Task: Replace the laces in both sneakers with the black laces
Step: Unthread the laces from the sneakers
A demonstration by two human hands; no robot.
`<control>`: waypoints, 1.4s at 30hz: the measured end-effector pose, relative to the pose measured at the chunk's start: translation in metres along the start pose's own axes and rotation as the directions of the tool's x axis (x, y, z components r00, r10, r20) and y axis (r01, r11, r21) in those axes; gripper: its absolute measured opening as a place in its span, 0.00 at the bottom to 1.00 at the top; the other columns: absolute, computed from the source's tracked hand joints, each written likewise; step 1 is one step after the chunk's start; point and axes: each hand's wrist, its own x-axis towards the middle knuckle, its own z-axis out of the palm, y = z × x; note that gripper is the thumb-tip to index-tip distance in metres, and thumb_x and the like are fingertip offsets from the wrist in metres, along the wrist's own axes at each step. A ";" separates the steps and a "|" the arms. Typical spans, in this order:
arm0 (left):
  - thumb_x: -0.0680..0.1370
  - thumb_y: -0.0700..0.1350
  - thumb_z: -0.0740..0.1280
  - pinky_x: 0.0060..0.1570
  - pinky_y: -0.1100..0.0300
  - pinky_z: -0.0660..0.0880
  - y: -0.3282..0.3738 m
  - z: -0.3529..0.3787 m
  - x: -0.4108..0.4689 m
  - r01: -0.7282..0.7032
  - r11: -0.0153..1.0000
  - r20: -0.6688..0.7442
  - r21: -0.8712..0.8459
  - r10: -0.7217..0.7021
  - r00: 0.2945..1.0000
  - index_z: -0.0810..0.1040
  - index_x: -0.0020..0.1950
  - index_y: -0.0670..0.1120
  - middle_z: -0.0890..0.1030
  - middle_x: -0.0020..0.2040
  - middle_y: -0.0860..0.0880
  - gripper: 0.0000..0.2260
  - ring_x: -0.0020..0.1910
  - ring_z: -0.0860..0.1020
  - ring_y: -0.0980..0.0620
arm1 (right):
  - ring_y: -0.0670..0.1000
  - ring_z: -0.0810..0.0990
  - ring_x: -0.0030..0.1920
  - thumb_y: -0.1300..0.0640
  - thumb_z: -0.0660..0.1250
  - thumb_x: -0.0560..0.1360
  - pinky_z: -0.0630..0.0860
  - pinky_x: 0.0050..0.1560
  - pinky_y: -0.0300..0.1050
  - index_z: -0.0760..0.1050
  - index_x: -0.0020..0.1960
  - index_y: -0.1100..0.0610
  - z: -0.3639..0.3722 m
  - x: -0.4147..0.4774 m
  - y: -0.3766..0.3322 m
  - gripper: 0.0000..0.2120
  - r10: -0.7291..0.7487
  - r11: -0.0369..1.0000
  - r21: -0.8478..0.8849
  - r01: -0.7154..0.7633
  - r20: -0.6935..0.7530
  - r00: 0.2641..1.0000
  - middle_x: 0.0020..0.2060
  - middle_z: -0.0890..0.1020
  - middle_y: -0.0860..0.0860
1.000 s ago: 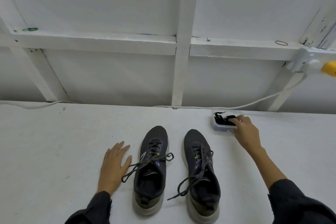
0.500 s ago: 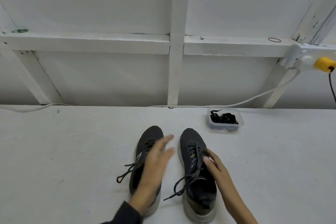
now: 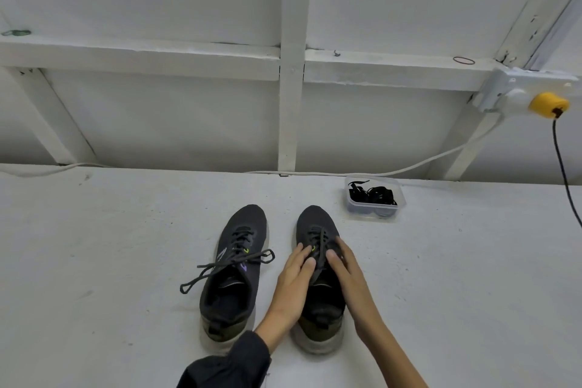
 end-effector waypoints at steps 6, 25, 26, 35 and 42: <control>0.82 0.41 0.60 0.68 0.64 0.68 -0.001 -0.020 -0.004 -0.005 1.000 0.060 -0.030 0.007 0.998 0.76 0.67 0.51 0.76 0.66 0.55 0.15 0.67 0.72 0.60 | 0.42 0.59 0.74 0.51 0.65 0.79 0.59 0.71 0.44 0.80 0.56 0.37 -0.032 0.021 -0.017 0.11 -0.316 0.813 -0.424 0.399 0.253 0.914 0.73 0.65 0.44; 0.76 0.47 0.70 0.46 0.67 0.74 -0.009 -0.027 0.006 0.004 0.999 0.065 0.051 -0.008 0.998 0.81 0.56 0.54 0.83 0.52 0.48 0.09 0.49 0.80 0.58 | 0.52 0.78 0.52 0.62 0.66 0.76 0.65 0.37 0.41 0.78 0.47 0.57 -0.052 0.116 -0.131 0.03 -0.645 0.701 -0.640 0.316 -0.381 0.662 0.52 0.77 0.51; 0.75 0.50 0.70 0.50 0.63 0.76 -0.009 -0.026 0.006 -0.003 0.998 0.065 0.059 -0.001 0.998 0.81 0.56 0.56 0.83 0.54 0.49 0.10 0.52 0.80 0.57 | 0.52 0.78 0.53 0.60 0.66 0.77 0.65 0.37 0.39 0.78 0.48 0.56 -0.055 0.117 -0.134 0.02 -0.644 0.711 -0.633 0.307 -0.410 0.646 0.53 0.76 0.51; 0.78 0.43 0.68 0.52 0.78 0.68 -0.008 -0.030 0.015 -0.084 0.982 0.082 0.172 0.071 0.994 0.78 0.58 0.53 0.78 0.59 0.58 0.10 0.58 0.72 0.70 | 0.42 0.72 0.62 0.63 0.72 0.71 0.66 0.59 0.29 0.79 0.62 0.44 -0.056 0.086 -0.085 0.22 -0.087 0.550 -0.624 0.555 0.618 0.781 0.62 0.75 0.45; 0.77 0.44 0.69 0.60 0.67 0.69 -0.006 -0.029 0.015 -0.111 0.974 0.067 0.195 0.099 0.993 0.79 0.54 0.58 0.79 0.57 0.59 0.10 0.58 0.75 0.66 | 0.36 0.74 0.45 0.59 0.75 0.70 0.73 0.48 0.45 0.84 0.44 0.50 -0.037 0.089 -0.072 0.06 -0.060 0.482 -0.655 0.582 0.638 0.768 0.53 0.79 0.45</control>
